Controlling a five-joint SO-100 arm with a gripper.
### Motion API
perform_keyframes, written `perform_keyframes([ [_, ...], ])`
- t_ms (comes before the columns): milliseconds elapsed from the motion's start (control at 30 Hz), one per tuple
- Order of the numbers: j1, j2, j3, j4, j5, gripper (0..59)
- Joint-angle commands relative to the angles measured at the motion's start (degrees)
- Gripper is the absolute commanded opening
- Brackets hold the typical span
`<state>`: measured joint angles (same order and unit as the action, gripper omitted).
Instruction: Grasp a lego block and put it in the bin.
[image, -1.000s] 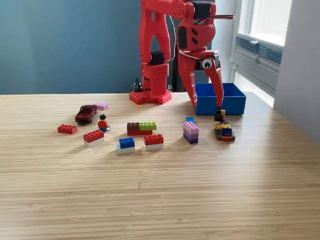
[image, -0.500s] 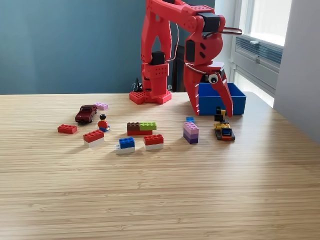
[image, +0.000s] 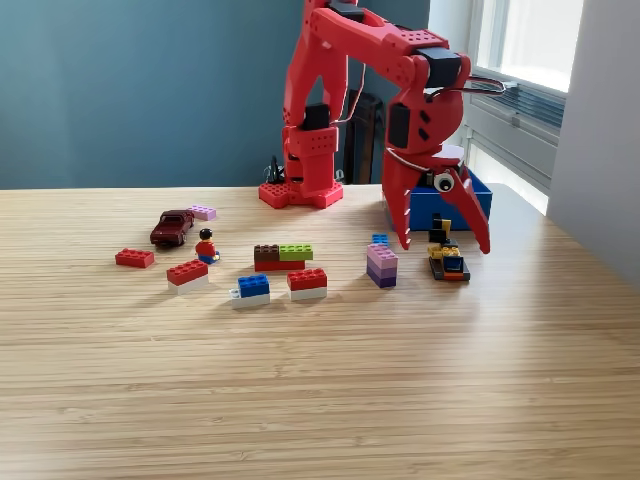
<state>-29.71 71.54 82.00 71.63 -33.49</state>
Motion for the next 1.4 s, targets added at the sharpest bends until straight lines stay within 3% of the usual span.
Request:
perform_keyframes([
  [33,-2.2,-0.8,-5.3,-0.5,1.0,40.9],
  [400,-5.5,-5.8,-6.9,-0.5,2.5,32.2],
  [467,-5.6,-6.2,-6.8,-0.5,2.5,26.8],
  [600,-5.5,-6.3,-6.2,-1.1,2.3,8.4],
  [733,-5.4,-6.3,-5.7,-1.4,3.0,0.2],
  [1133,-5.5,-5.5,-9.4,-1.0,11.7,0.0],
  [1400,-5.5,-5.2,-10.1,2.4,12.2,0.0],
])
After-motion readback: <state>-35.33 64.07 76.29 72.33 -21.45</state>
